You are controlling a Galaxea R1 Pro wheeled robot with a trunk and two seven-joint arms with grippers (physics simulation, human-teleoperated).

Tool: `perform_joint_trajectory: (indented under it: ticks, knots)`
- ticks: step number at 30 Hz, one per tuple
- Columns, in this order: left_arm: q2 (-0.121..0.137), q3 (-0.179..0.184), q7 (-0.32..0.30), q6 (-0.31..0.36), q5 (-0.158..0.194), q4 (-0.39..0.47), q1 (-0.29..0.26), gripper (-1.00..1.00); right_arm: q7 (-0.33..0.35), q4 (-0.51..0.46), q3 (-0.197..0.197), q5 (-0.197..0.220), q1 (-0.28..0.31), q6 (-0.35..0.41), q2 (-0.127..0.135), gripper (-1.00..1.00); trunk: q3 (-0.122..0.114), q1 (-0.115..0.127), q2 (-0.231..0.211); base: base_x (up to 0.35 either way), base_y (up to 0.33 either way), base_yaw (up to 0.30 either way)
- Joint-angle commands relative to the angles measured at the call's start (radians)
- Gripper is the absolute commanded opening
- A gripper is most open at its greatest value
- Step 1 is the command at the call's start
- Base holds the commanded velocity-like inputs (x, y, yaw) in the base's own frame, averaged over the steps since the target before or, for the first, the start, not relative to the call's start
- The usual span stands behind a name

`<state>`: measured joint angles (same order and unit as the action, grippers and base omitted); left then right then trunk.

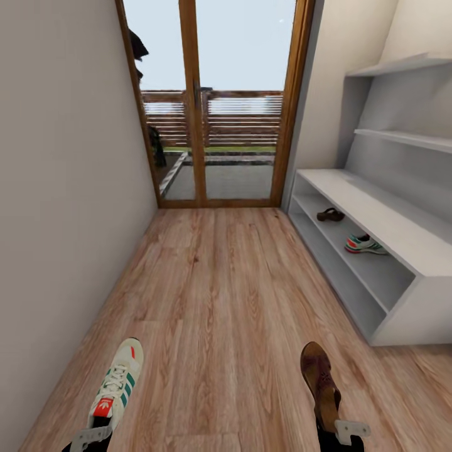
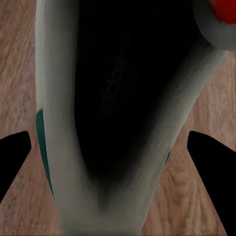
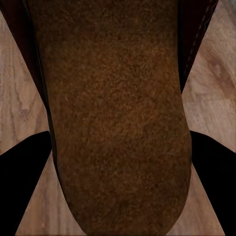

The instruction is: Pick up the two gym shoes and the two sandals from the corridor floor and place them onto the hallstand (shoe rack) in the corridor, making sure they are on the rack and not on the floor. Arrange them so the two gym shoes are next to each other and the two sandals are next to each other.

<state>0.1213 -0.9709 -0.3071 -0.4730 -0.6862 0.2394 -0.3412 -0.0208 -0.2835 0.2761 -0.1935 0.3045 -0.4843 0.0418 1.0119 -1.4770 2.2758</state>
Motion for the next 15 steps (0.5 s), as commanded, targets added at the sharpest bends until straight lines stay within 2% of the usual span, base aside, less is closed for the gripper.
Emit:
perform_joint_trajectory:
  ticks: [1, 15]
  knots:
    - [0.000, -0.009, -0.006, -0.003, -0.004, 0.000, -0.001, -1.00, -0.002, 0.001, 0.006, -0.010, 0.001, -0.003, 0.000, -1.00, 0.001, 0.000, 0.000, 0.334, 0.083, 0.000]
    - [0.000, -0.009, -0.006, -0.003, -0.004, 0.000, -0.001, -1.00, -0.001, 0.005, 0.006, -0.010, 0.001, -0.003, 0.000, -1.00, 0.001, 0.000, 0.000, 0.334, 0.083, 0.000]
